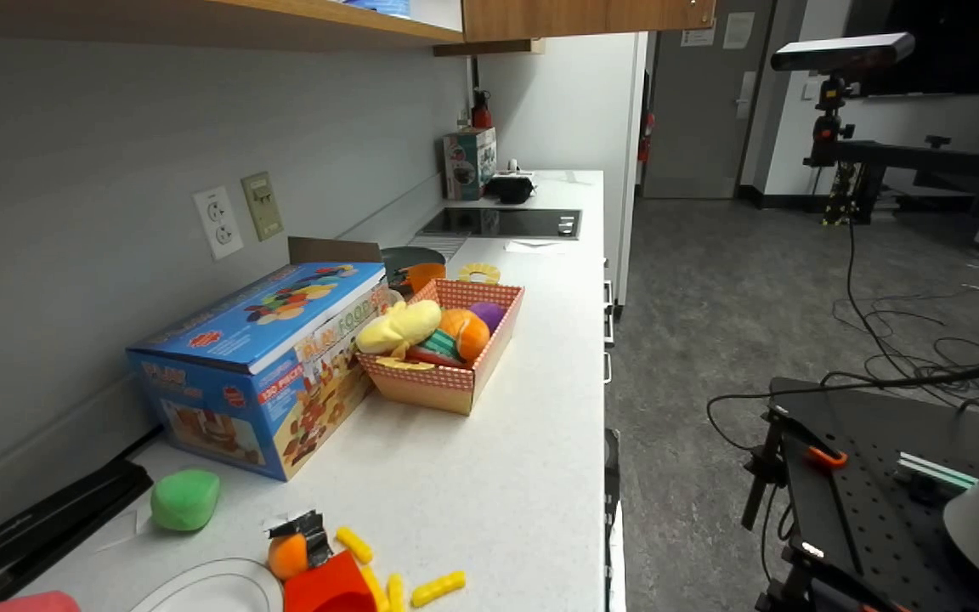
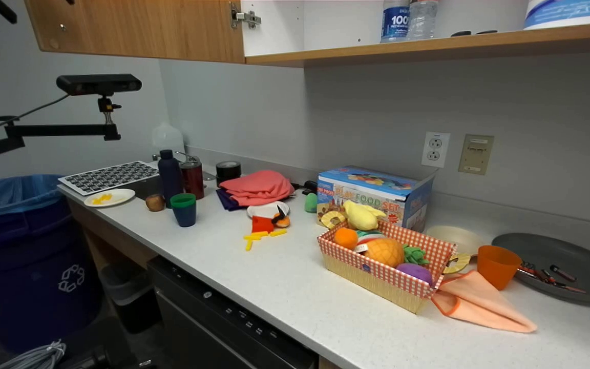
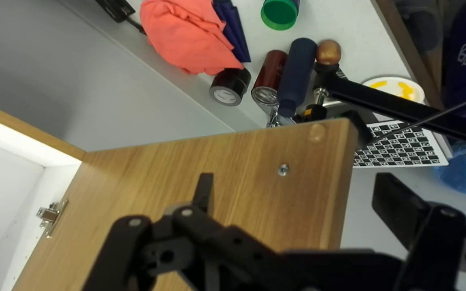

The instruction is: Close the cabinet door

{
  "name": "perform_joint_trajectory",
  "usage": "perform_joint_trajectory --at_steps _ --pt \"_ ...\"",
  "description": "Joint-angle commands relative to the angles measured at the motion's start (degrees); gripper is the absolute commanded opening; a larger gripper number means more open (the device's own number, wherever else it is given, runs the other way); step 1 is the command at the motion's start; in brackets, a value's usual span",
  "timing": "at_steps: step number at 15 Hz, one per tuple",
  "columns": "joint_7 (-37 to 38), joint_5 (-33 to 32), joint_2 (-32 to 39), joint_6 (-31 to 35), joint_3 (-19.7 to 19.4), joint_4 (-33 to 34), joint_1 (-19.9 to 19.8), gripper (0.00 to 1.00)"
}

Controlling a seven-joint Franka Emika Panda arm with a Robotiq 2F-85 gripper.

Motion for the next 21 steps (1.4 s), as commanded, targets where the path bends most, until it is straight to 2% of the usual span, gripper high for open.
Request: perform_joint_trajectory --at_steps 1,4,6,9,14,21 --pt "1.1 0.5 3.2 6.1 -0.7 -0.2 2.9 1.00" --pt "1.6 0.4 5.4 10.5 -1.5 -0.5 4.5 1.00" --pt "3.4 -0.8 6.0 13.0 -1.3 -1.1 3.5 1.00" --pt "6.7 -4.4 5.8 13.9 -0.1 -2.1 -0.6 1.00" --pt "11.3 -9.4 2.7 9.9 1.1 -2.5 -6.2 1.00" --pt "13.9 -15.9 -3.1 2.8 1.1 -2.6 -15.1 1.00"
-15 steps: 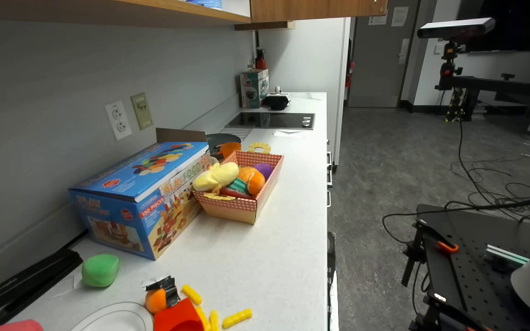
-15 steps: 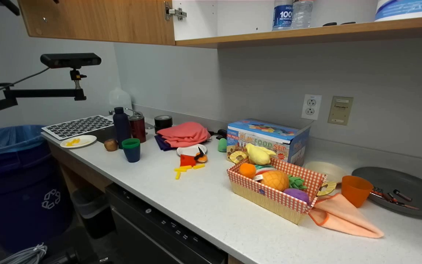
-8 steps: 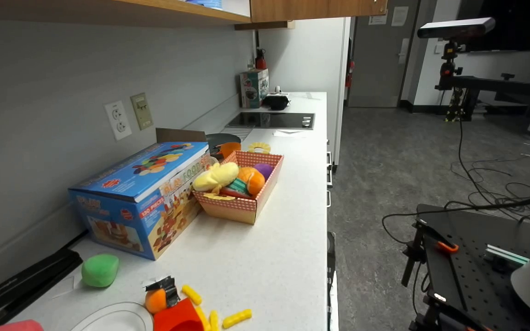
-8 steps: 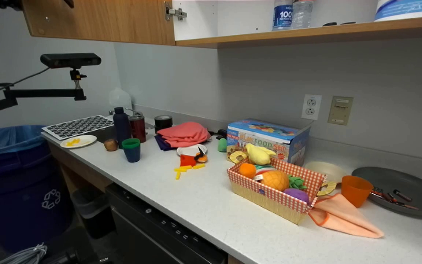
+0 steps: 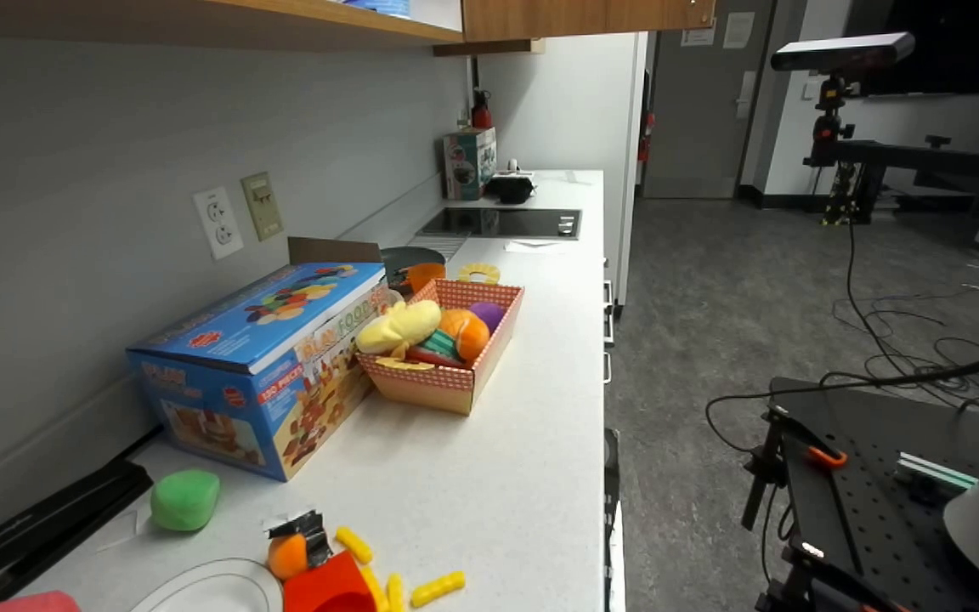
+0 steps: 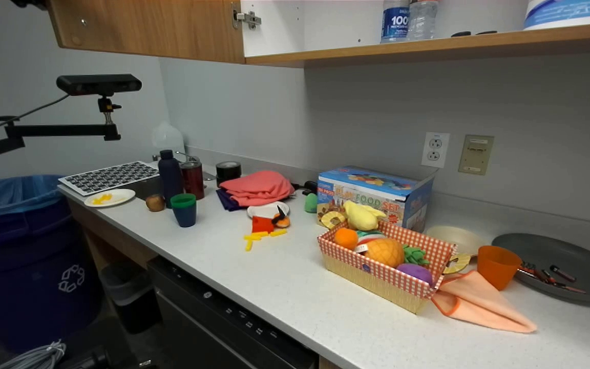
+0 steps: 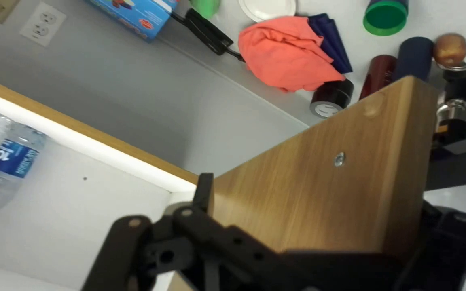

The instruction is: Close the cabinet door

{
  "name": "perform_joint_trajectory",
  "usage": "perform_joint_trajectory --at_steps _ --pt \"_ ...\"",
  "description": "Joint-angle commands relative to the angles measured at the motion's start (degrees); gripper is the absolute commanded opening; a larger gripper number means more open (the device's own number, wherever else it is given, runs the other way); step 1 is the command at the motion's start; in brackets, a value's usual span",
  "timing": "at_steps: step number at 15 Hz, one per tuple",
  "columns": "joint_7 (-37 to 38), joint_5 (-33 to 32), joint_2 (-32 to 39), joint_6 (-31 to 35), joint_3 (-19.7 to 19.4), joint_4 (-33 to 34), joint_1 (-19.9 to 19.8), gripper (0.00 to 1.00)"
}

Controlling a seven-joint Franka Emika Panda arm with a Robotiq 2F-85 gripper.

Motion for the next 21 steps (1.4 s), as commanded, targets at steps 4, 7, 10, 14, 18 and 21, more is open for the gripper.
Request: perform_joint_trajectory --at_steps 4,7,10,14,18,21 --pt "1.7 -9.3 -1.9 -0.9 0.7 -0.4 -12.4 1.00" --pt "3.7 -13.9 -1.6 0.1 1.4 -0.5 -18.3 1.00" --pt "6.9 -18.7 -1.5 1.0 3.0 -0.8 -24.4 1.00" --pt "11.2 -22.7 -1.3 1.7 4.7 -1.5 -29.5 1.00" --pt "11.1 -23.4 -0.3 2.2 4.6 -1.7 -29.0 1.00" --pt "10.9 -22.7 -0.4 0.7 4.3 -1.6 -28.1 1.00"
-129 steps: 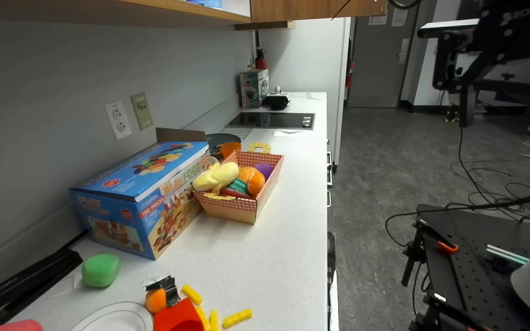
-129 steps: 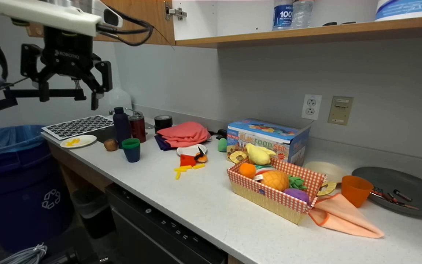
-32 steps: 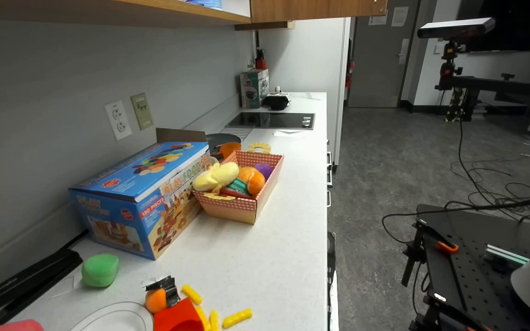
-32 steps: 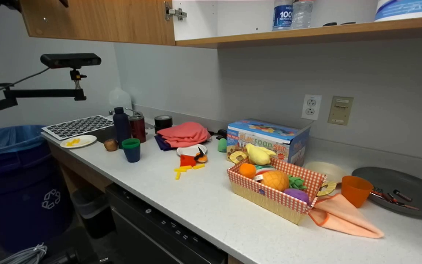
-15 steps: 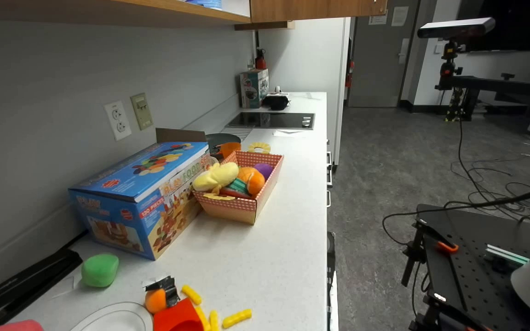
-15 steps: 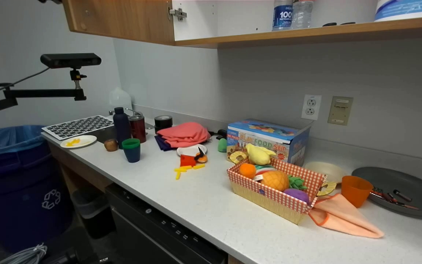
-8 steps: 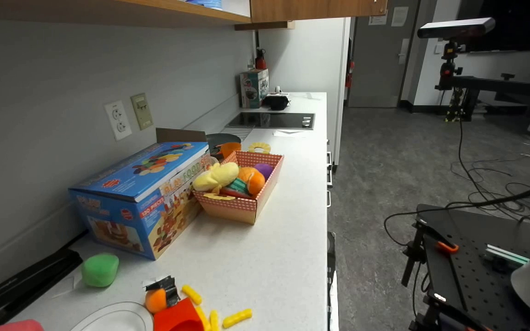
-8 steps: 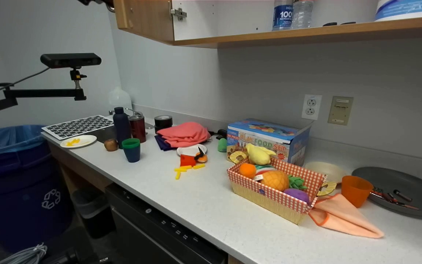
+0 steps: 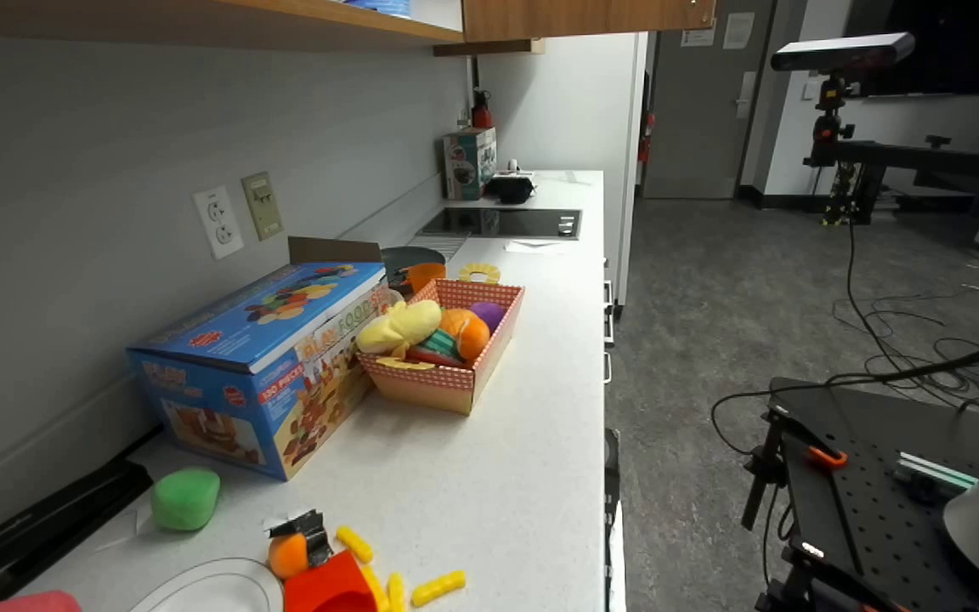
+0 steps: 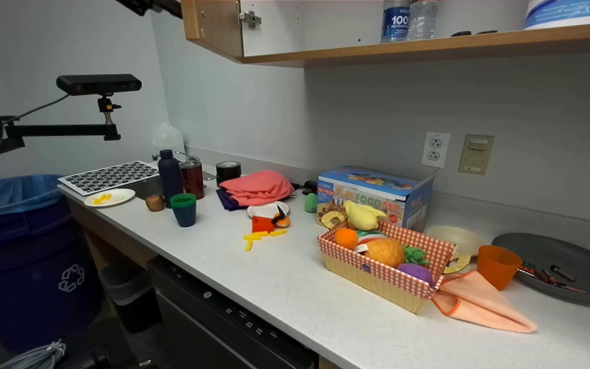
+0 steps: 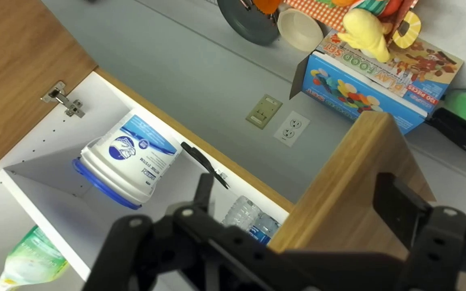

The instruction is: Close the cabinet door

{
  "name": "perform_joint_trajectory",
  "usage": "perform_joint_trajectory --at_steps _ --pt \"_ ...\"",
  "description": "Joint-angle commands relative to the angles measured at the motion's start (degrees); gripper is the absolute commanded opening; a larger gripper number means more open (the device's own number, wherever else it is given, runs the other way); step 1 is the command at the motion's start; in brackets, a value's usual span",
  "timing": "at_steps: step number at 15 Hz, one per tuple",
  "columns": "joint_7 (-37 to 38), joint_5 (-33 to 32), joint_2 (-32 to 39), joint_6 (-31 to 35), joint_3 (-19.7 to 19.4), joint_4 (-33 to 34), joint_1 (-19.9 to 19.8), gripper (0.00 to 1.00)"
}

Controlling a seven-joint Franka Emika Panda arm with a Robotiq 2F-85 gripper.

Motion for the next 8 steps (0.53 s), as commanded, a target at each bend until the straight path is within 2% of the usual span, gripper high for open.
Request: perform_joint_trajectory --at_steps 1,8 --pt "0.6 -0.9 0.5 -0.3 -0.4 0.2 1.0 1.00" --pt "0.5 -0.8 0.6 -0.3 -0.6 0.2 1.3 1.00"
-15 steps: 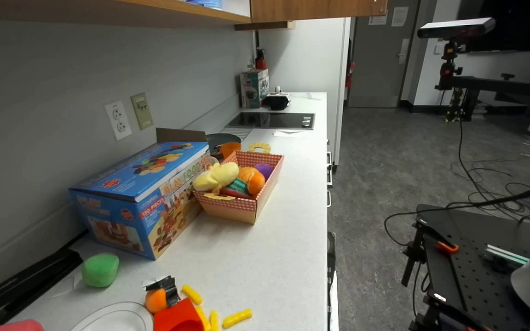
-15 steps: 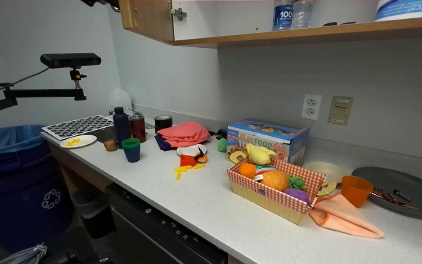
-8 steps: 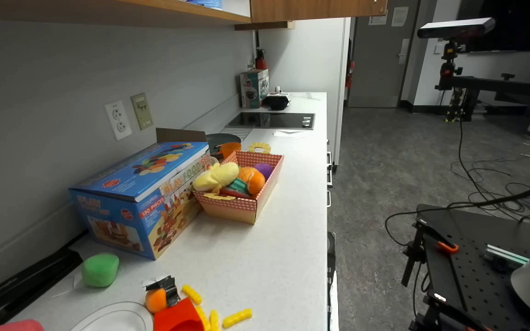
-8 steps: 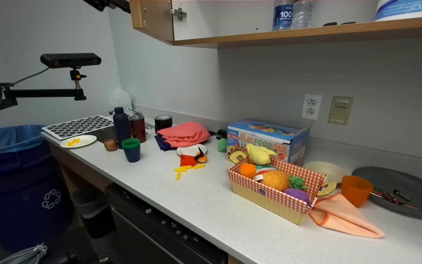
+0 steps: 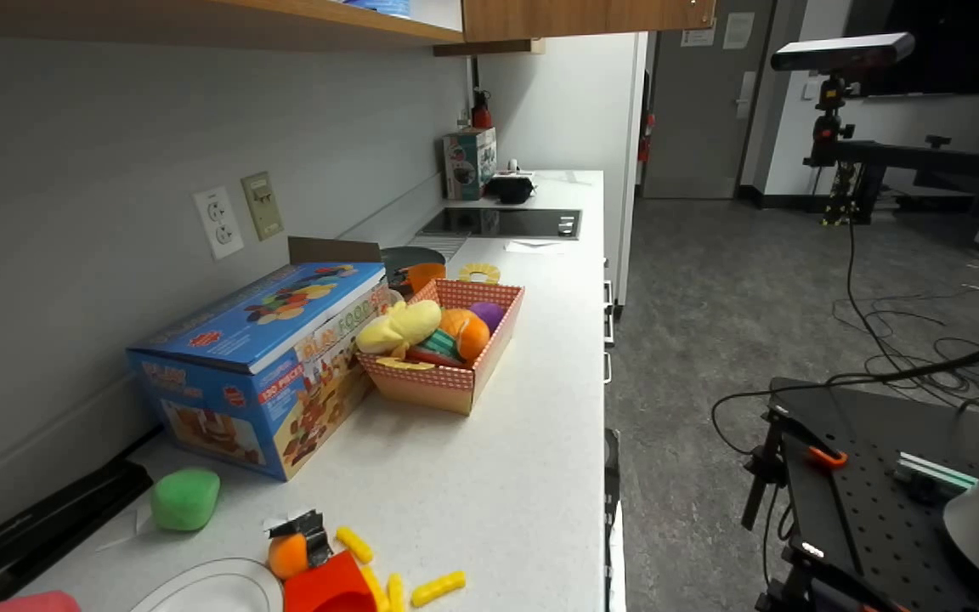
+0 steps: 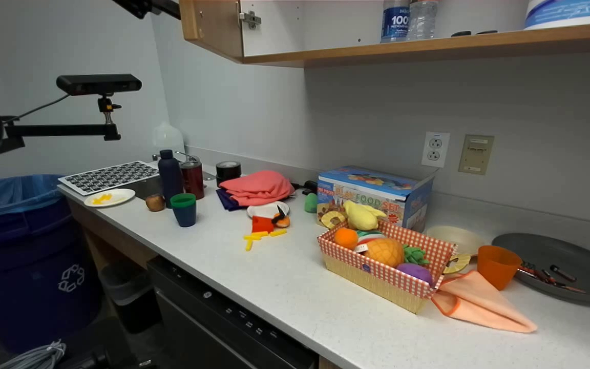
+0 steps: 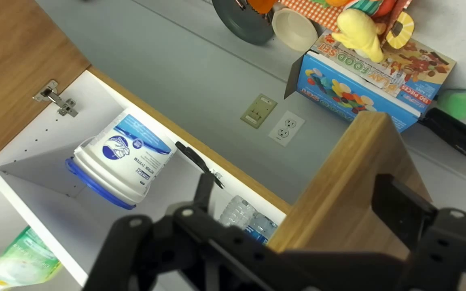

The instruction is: Close the cabinet door

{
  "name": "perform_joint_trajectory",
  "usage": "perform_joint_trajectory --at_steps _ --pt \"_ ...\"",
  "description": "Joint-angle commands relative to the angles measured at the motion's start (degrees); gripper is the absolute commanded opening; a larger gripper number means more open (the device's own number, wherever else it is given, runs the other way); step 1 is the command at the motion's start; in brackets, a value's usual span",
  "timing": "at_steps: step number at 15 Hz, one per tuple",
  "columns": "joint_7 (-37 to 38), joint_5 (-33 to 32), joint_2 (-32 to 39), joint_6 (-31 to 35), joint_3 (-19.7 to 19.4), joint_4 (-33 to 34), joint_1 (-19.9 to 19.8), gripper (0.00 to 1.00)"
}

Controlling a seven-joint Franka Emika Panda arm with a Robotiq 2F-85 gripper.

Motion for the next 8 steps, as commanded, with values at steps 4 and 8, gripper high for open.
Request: perform_joint_trajectory --at_steps 4,8 --pt "2.4 -1.2 -0.1 1.2 0.3 -0.2 -0.6 1.00" --pt "5.6 -1.6 -0.4 4.4 0.9 -0.8 -2.2 1.00"
